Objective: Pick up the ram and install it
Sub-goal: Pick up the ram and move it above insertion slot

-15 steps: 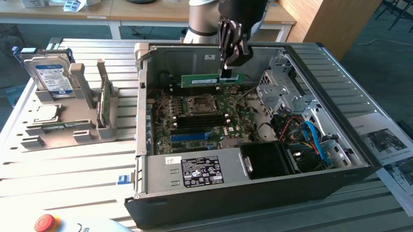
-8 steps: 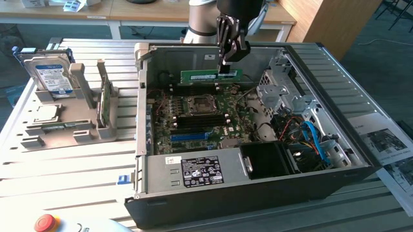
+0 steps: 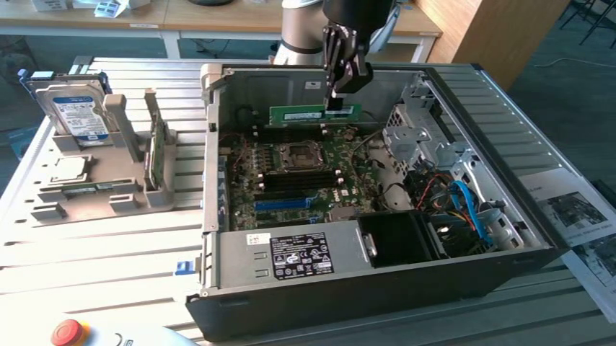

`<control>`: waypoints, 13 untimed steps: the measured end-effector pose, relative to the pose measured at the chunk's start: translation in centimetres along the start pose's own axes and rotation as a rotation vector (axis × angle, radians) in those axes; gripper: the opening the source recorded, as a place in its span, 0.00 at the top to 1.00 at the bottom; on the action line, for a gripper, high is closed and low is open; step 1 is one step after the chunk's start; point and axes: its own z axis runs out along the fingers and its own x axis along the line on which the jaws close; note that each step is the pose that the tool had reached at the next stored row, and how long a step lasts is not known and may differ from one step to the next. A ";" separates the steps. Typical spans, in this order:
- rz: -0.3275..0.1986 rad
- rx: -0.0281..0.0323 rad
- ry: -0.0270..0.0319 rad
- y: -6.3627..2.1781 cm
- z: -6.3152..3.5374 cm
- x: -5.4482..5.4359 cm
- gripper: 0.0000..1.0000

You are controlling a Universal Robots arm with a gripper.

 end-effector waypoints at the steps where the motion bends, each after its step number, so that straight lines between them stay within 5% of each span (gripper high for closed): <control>1: 0.000 0.0000 -0.0001 0.00 0.10 0.0 0.88; 13: 0.001 -0.0001 0.0001 -0.04 1.01 0.0 0.88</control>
